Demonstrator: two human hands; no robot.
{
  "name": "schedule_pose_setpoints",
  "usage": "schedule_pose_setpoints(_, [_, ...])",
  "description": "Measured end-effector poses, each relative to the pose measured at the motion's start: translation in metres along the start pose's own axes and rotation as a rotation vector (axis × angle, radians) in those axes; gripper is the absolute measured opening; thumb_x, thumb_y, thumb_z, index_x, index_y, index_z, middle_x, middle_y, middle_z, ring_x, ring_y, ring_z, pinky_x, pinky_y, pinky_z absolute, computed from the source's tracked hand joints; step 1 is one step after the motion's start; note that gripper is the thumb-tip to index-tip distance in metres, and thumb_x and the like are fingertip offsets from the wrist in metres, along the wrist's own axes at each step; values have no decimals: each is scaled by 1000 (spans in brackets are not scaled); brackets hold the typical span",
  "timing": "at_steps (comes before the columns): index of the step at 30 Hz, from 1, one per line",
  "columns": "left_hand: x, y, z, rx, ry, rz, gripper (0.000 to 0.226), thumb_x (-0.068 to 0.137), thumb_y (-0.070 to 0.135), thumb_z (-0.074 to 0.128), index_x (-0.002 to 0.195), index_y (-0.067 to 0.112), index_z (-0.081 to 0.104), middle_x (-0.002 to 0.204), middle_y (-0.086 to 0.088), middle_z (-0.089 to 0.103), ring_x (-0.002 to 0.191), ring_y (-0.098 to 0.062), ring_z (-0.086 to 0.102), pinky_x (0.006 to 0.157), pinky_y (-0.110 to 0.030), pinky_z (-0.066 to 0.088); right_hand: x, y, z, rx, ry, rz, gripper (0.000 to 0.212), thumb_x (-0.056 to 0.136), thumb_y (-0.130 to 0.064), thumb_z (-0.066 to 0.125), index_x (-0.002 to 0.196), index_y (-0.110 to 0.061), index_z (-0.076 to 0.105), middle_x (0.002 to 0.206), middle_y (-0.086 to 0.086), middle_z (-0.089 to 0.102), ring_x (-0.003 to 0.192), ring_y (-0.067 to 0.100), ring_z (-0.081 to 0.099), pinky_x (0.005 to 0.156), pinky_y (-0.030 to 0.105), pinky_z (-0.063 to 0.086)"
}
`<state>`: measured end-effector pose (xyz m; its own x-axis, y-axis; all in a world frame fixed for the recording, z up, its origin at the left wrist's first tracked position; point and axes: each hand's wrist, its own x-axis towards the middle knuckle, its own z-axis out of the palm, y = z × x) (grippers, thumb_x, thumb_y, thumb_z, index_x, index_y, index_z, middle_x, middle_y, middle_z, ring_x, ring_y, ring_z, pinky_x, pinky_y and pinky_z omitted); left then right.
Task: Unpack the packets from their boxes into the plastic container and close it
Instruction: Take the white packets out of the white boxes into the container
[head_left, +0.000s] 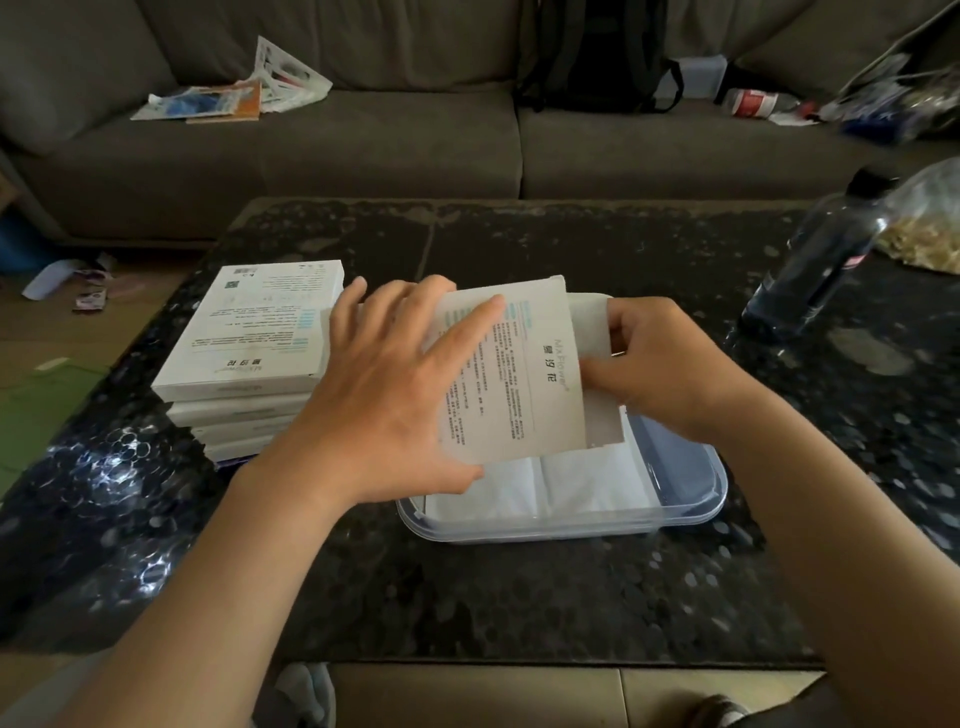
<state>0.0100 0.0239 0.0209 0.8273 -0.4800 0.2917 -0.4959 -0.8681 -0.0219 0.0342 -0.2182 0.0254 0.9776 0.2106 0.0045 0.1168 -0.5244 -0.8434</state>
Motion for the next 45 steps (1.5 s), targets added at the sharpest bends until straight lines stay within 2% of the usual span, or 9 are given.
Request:
schedule_pose_setpoints(10, [-7, -34, -15, -106, 45, -149, 124, 46, 82, 58, 153, 29, 23, 147, -3, 31, 136, -32, 29, 115, -56, 18, 3, -1, -34, -13, 315, 221, 28, 87, -20, 77, 112, -21, 64, 103, -6, 70, 90, 13, 72, 63, 25, 61])
schedule_pose_setpoints(14, [-9, -47, -19, -102, 110, -209, 125, 45, 83, 59, 152, 27, 24, 144, -6, 35, 132, -34, 36, 111, -55, 22, 1, -3, -50, -34, 402, 246, 59, 83, -13, 80, 131, -32, 52, 110, -1, 62, 96, 20, 71, 55, 23, 58])
schedule_pose_setpoints(16, [-9, -49, -19, -93, 136, -210, 125, 46, 84, 59, 151, 26, 25, 144, -8, 37, 131, -35, 38, 109, -56, 24, -3, -6, -55, 16, 349, 249, 60, 85, -11, 78, 133, -38, 54, 111, 3, 63, 89, 19, 71, 50, 23, 59])
schedule_pose_setpoints(19, [-9, -46, -17, -98, 125, -213, 125, 46, 84, 59, 152, 26, 24, 145, -7, 35, 133, -34, 36, 111, -56, 22, -9, -12, -60, 161, 222, 281, 10, 96, -11, 65, 96, -13, 75, 104, 12, 72, 86, 23, 74, 54, 23, 59])
schedule_pose_setpoints(24, [-8, -43, -16, -108, 118, -206, 125, 47, 84, 59, 152, 27, 23, 146, -6, 34, 135, -33, 34, 112, -55, 21, -16, -9, -69, 601, -316, 264, 38, 83, -5, 54, 117, 7, 65, 114, 28, 71, 103, 41, 72, 72, 35, 63])
schedule_pose_setpoints(31, [-8, -41, -15, -118, 111, -197, 124, 47, 83, 59, 152, 27, 23, 145, -6, 34, 135, -33, 34, 112, -54, 20, -8, -10, -53, 100, -173, 288, 31, 80, -33, 70, 86, -4, 74, 72, 18, 73, 52, 20, 66, 48, 25, 56])
schedule_pose_setpoints(36, [-8, -39, -12, -126, 97, -184, 126, 47, 81, 61, 153, 27, 21, 146, -5, 33, 136, -32, 33, 113, -53, 19, 9, 2, -14, -450, -173, 377, 18, 95, -29, 69, 99, -11, 66, 62, 6, 72, 44, 13, 63, 48, 26, 53])
schedule_pose_setpoints(40, [-8, -40, -11, -136, 112, -177, 125, 47, 80, 63, 153, 26, 22, 145, -5, 34, 136, -32, 33, 113, -54, 20, 9, 10, 12, -1008, -11, 243, 42, 91, -36, 70, 124, -23, 48, 86, 0, 64, 68, 18, 65, 62, 36, 58])
schedule_pose_setpoints(45, [-8, -39, -13, -117, 93, -186, 127, 47, 78, 66, 154, 26, 21, 145, -6, 33, 135, -32, 33, 112, -55, 22, -3, 13, 43, -943, -289, 98, 64, 89, -55, 67, 142, -32, 41, 122, 2, 57, 108, 22, 60, 92, 42, 55])
